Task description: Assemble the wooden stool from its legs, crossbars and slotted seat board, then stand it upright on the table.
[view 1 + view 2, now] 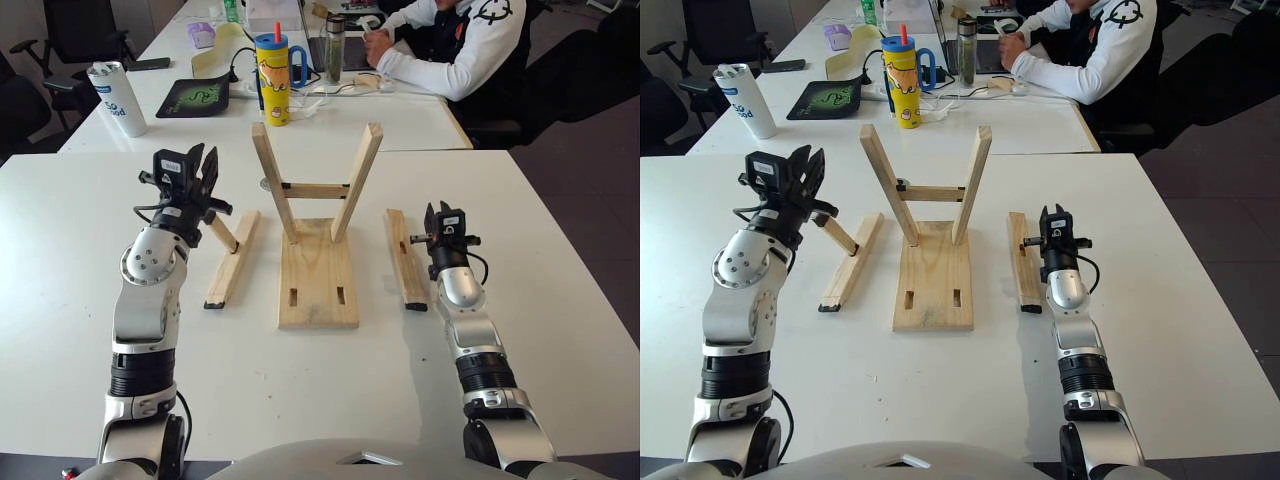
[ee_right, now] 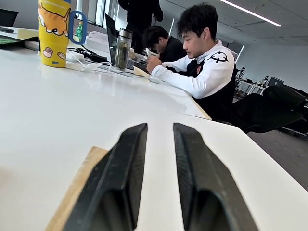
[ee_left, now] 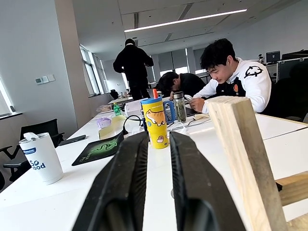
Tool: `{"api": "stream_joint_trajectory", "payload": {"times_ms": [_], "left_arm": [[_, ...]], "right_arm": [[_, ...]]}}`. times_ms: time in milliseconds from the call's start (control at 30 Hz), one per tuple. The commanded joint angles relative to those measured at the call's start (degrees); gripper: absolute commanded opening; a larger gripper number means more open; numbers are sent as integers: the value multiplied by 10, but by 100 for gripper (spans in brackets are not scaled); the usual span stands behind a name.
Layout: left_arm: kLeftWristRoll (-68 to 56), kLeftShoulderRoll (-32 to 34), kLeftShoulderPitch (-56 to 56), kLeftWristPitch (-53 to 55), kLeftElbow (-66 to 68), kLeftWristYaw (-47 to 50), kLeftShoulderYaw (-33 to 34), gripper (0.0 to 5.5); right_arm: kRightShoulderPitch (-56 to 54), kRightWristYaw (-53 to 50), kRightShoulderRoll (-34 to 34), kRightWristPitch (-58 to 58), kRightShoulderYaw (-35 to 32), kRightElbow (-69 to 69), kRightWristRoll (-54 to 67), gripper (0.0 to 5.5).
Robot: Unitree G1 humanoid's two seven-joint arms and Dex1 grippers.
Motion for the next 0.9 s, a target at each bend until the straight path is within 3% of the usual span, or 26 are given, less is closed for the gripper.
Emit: {"api": "stream_joint_trajectory", "payload": {"times_ms": [33, 300, 900], "left_arm": [[-1, -4, -12, 1, 13, 1, -3, 11], [-1, -25, -36, 4, 43, 28, 2, 3], [-129, -56, -157, 115, -30, 92, 75, 3]], "right_arm": [[-11, -2, 3, -4, 1, 5, 0, 100], [-16, -1, 2, -4, 2, 7, 0, 100], [-18, 0, 0, -8, 5, 10, -4, 100]]}}
